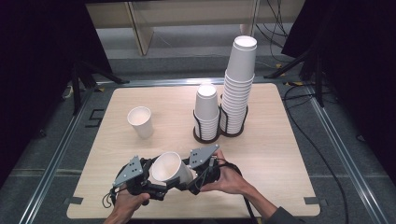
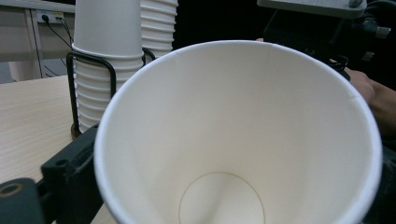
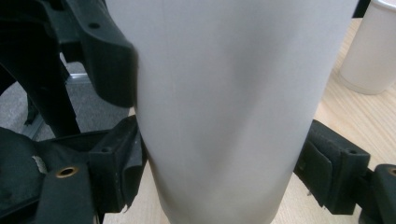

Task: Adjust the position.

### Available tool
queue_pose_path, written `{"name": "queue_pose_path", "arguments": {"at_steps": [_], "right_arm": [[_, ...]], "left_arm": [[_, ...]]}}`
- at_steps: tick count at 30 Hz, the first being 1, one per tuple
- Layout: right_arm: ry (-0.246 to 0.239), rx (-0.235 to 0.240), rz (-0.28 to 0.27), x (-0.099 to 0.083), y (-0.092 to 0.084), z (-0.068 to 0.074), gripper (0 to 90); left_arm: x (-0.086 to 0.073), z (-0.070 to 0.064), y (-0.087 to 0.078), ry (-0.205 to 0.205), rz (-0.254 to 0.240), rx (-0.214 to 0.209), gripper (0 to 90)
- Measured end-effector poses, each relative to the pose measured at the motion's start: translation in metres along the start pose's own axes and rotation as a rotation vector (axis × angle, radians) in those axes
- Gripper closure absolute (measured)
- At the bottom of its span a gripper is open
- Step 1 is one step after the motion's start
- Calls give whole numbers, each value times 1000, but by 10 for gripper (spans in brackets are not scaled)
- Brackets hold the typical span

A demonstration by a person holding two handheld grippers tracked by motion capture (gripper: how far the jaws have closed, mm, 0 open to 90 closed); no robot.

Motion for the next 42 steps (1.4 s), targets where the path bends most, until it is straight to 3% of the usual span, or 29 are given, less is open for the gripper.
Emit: {"name": "queue_pose_path", "arguments": {"at_steps": [6, 10, 12, 16, 19, 21, 23, 30, 33, 36, 42], "right_arm": [[14, 12, -41, 4, 1, 1, 232], [9, 10, -49, 4, 3, 0, 227], [31, 10, -41, 3, 3, 1, 222], [56, 4, -53, 2, 3, -2, 200], [85, -14, -43, -3, -1, -7, 168], [106, -33, -33, -8, -6, -10, 169], [123, -84, -14, -16, -11, -17, 167], [201, -236, 64, -42, -37, -33, 181], [237, -283, 82, -52, -46, -36, 183], [239, -329, 115, -63, -52, -38, 185], [248, -355, 117, -70, -60, -36, 186]], "left_arm": [[1, -2, 1, 21, -18, 1, 121], [1, -2, 0, 19, -15, -4, 134], [1, -1, 0, 17, -16, -6, 141], [4, 3, -2, 22, -35, 24, 150], [6, 13, -5, 23, -40, 74, 151], [5, 21, -7, 18, -28, 114, 154], [4, 28, -5, 12, -21, 149, 154], [4, 53, -6, 71, 23, 270, 155], [4, 62, -4, 66, 28, 303, 155], [3, 70, 1, 72, 44, 328, 155], [6, 81, 13, 85, 43, 354, 155]]}}
Point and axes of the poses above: each handheld gripper's, and its own axes: y roughly forward along the jaws, x roughly out of its top, z roughly to its left, the point moved 10 cm from there along y, roughly forward along the jaws, and after that the axes turned 1 degree about x, right-handed, at the moved point
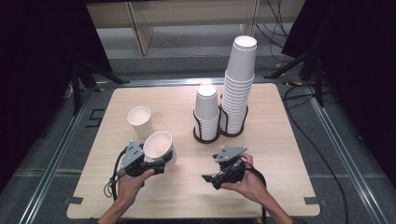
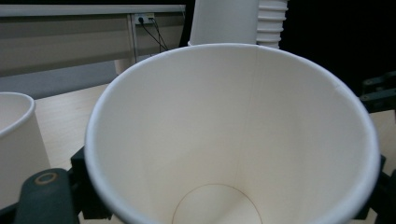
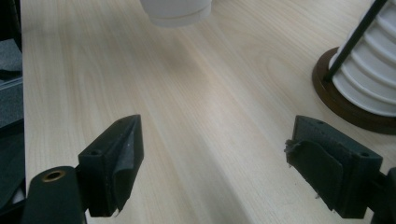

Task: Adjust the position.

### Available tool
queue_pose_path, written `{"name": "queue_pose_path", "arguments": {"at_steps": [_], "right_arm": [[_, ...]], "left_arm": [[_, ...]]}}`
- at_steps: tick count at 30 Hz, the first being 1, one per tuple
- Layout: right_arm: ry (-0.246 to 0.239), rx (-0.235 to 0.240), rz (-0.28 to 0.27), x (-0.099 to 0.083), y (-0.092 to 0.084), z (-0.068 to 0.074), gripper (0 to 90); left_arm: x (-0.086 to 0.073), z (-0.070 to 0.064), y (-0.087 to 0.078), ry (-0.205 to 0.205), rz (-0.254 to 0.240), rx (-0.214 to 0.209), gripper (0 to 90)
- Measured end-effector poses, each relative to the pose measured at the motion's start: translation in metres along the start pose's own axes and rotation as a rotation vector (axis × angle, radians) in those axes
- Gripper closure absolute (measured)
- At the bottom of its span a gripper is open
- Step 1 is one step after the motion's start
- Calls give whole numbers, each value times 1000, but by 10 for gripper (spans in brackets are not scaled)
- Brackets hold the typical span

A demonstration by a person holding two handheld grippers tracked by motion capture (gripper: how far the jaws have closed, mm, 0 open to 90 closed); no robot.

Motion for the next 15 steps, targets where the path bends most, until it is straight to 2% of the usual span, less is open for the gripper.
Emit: {"name": "queue_pose_path", "arguments": {"at_steps": [6, 8, 10, 12, 15], "right_arm": [[27, -35, -10, -5, -6, -8, 185], [29, -45, -11, -7, -7, -10, 185], [41, -41, -10, -8, -7, -8, 186], [31, -43, -11, -9, -8, -8, 187], [39, -38, -11, -10, -8, -7, 188]], "left_arm": [[-2, 9, 10, -6, 18, 29, 155], [-2, 13, 13, -23, 13, 31, 154], [-3, 17, 15, -25, 15, 38, 154], [-5, 19, 18, -36, 21, 44, 155], [-6, 21, 22, -29, 18, 46, 154]]}}
Point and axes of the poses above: each handheld gripper's, and its own axes: y roughly forward along the jaws, x roughly out of its top, z roughly to its left, the point moved 10 cm from there along y, roughly forward along the jaws, and after that the axes turned 1 degree about x, right-handed, at the moved point
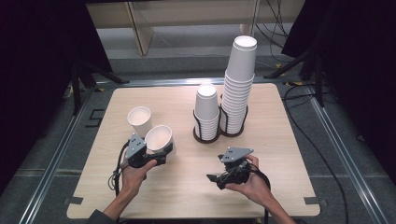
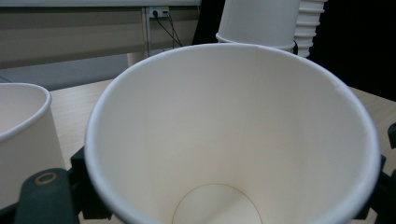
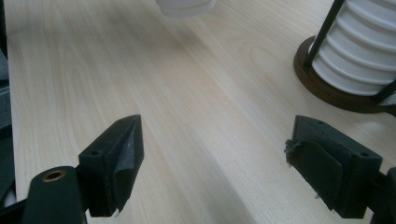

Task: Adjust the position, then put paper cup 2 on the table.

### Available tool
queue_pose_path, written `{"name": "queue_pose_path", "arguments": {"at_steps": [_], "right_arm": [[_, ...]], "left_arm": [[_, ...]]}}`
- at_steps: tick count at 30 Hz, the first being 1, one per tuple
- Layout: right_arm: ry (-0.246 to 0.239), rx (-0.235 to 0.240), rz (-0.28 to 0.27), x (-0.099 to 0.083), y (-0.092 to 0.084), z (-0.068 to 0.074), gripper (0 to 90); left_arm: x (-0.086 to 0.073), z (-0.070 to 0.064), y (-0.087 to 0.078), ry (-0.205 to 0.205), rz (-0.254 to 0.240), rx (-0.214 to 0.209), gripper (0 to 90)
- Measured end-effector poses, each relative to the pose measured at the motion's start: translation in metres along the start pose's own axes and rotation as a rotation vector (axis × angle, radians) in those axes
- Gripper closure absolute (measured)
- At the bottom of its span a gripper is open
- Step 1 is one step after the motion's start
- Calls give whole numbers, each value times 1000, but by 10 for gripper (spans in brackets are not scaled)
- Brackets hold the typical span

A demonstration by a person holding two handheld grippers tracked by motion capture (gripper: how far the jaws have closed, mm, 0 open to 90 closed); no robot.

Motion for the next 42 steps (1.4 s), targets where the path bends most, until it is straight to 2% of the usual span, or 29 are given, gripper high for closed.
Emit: {"name": "queue_pose_path", "arguments": {"at_steps": [3, 4, 11, 12, 21, 27, 29, 36, 42], "right_arm": [[0, 2, 5, -1, 0, 0, 187], [-10, -5, -1, 0, -1, -1, 186], [6, -6, 5, -2, -2, -1, 184], [7, -6, 6, -2, -2, -1, 184], [-8, -4, 11, -3, -1, -1, 185], [3, 3, 15, -4, 0, 0, 184], [6, 0, 15, -4, 0, 0, 184], [-2, -4, 11, -4, -1, -2, 182], [1, 6, 14, -4, 0, 0, 182]], "left_arm": [[-1, 2, 3, -4, 12, 15, 155], [0, 3, 5, -3, 0, 12, 154], [-1, 7, 14, 5, 17, 36, 154], [0, 7, 16, 2, 4, 34, 155], [-3, 14, 27, 10, 20, 68, 154], [-1, 14, 37, 11, 7, 68, 154], [-1, 13, 38, 10, 16, 72, 154], [3, 12, 47, 17, 7, 74, 153], [2, 18, 55, 26, 9, 97, 153]]}}
Point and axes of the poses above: each handheld gripper's, and its own axes: y roughly forward along the jaws, x roughly out of its top, z roughly to its left, the point moved 10 cm from there along y, roughly forward along the jaws, and after that the axes turned 1 degree about x, right-handed, at the moved point
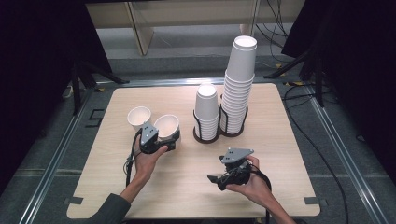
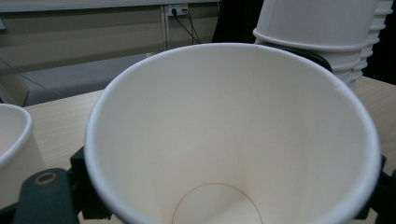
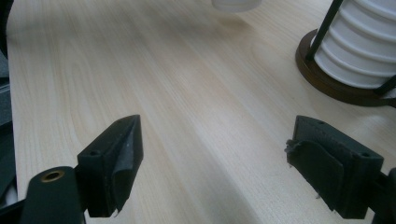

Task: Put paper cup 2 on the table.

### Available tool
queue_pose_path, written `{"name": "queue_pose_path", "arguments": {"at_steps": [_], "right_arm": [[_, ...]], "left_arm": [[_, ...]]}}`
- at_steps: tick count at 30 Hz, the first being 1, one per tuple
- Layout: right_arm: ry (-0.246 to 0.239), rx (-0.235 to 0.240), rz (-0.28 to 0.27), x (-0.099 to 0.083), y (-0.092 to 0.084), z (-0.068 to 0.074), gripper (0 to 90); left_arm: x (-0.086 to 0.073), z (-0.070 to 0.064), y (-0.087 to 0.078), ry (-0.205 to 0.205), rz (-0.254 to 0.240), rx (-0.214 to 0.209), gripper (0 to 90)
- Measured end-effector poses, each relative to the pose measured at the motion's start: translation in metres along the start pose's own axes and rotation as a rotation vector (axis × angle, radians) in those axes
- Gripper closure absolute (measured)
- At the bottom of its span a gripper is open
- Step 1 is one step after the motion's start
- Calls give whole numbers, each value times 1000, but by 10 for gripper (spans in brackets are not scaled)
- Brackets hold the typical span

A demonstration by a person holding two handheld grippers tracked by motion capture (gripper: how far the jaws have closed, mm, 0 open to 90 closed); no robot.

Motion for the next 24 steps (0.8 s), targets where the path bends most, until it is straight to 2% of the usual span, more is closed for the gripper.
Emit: {"name": "queue_pose_path", "arguments": {"at_steps": [8, 12, 14, 15, 18, 24], "right_arm": [[4, 2, -1, 0, 0, 0, 183], [-4, -1, 2, 0, 0, 0, 183], [1, 2, 2, -1, 0, 0, 185], [-12, -4, -1, 0, 0, -1, 185], [2, 4, 3, -1, 0, 0, 185], [-10, -2, 5, -2, 1, -1, 185]], "left_arm": [[-2, 6, 15, 7, 14, 20, 154], [-2, 12, 21, 2, 14, 39, 153], [-2, 15, 24, -14, 13, 44, 153], [-3, 16, 26, -13, 15, 44, 153], [-5, 17, 29, 0, 24, 50, 153], [-4, 21, 36, -14, 27, 65, 153]]}}
Point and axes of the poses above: each handheld gripper's, and its own axes: y roughly forward along the jaws, x roughly out of its top, z roughly to its left, the point moved 10 cm from there along y, roughly forward along the jaws, and after that the axes turned 1 degree about x, right-handed, at the moved point
